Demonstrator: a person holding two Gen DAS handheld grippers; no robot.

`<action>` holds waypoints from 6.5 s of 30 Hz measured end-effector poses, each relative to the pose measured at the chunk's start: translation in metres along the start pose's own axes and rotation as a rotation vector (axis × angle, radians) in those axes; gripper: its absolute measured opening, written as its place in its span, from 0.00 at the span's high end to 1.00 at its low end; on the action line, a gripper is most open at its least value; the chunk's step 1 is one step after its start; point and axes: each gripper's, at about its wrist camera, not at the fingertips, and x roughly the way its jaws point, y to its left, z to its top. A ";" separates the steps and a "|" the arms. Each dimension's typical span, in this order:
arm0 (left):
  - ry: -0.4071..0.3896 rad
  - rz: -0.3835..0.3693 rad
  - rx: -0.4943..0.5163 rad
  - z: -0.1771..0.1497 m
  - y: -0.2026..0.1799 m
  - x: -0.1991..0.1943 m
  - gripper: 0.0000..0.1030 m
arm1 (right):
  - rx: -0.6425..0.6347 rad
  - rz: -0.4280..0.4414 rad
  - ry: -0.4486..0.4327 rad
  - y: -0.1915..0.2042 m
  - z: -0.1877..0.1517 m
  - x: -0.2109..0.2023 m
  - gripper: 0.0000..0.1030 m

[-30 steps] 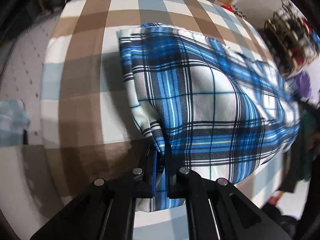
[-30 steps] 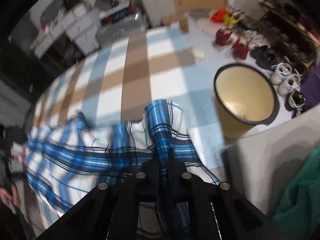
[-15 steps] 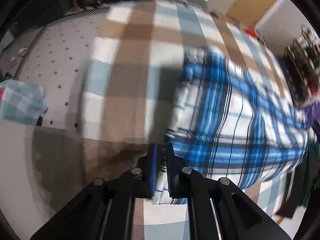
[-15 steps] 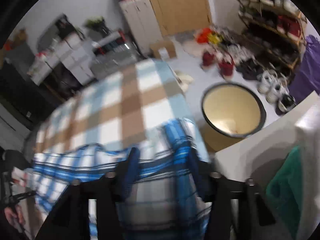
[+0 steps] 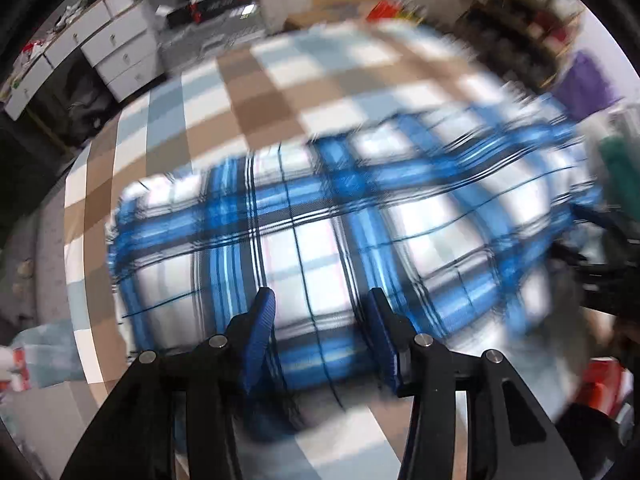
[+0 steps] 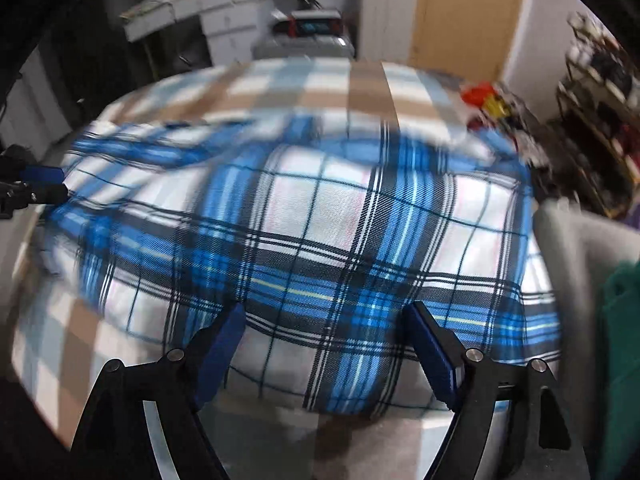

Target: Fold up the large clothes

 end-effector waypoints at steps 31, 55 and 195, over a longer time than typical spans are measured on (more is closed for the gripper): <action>0.048 0.169 0.417 0.118 -0.026 0.053 0.38 | 0.366 0.437 -0.240 0.030 -0.050 -0.099 0.09; 0.023 0.376 0.306 0.096 0.024 0.051 0.99 | 0.309 0.305 -0.183 0.032 -0.066 -0.072 0.09; -0.196 0.073 -0.326 -0.078 0.043 -0.001 0.20 | 0.125 0.144 0.000 -0.051 0.063 -0.011 0.16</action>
